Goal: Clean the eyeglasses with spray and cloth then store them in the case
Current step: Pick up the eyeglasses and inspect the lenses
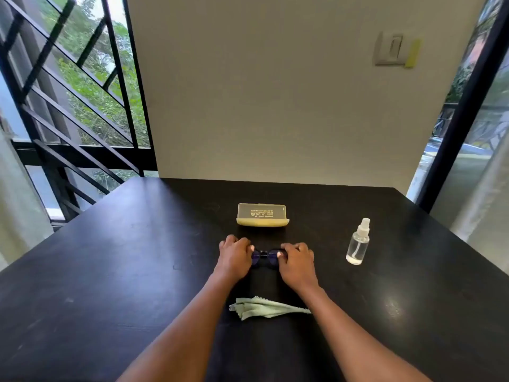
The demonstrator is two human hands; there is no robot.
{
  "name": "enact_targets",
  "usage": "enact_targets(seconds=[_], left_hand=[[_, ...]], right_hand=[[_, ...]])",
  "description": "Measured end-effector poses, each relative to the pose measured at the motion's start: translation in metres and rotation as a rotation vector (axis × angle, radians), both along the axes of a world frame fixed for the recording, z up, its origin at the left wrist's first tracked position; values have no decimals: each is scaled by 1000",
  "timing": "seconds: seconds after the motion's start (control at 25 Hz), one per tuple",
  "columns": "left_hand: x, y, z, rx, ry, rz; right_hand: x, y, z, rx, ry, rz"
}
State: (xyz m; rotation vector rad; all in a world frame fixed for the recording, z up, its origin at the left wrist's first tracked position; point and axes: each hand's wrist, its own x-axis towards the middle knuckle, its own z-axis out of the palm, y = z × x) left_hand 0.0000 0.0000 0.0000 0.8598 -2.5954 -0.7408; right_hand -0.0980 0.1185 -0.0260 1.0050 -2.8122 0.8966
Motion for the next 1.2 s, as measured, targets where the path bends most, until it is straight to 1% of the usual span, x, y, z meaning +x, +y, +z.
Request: enact_targets(seconds=[0.12,0.2,0.32,0.44,0.6,0.76,1.04,1.2], left_hand=[[-4,-3,-10,81,12,69],[-5,-4,-14,143,63,109],[-6,-5,-16,212,157,176],[-4,-4,-18,298,262,280],[0,-1,-17,477,396,387],[3,1,-16,604,499,411],[-6,-3,-21,705,567,385],[-7,-5,-23,757,625,335]], right_hand=[[-6,1,-5,-45,-70,6],[-7,1,-5,-83,-98,7],[-4,1,-5,-118,-95,17],[-4,2,-6,-169,-132,6],[-3,4,-4,-268,-160,-36],[-2,6,-6,-370,-166,-87],[-6,12,-6,-589,-250,-213],[-6,12,-4,-647,-244,-218]])
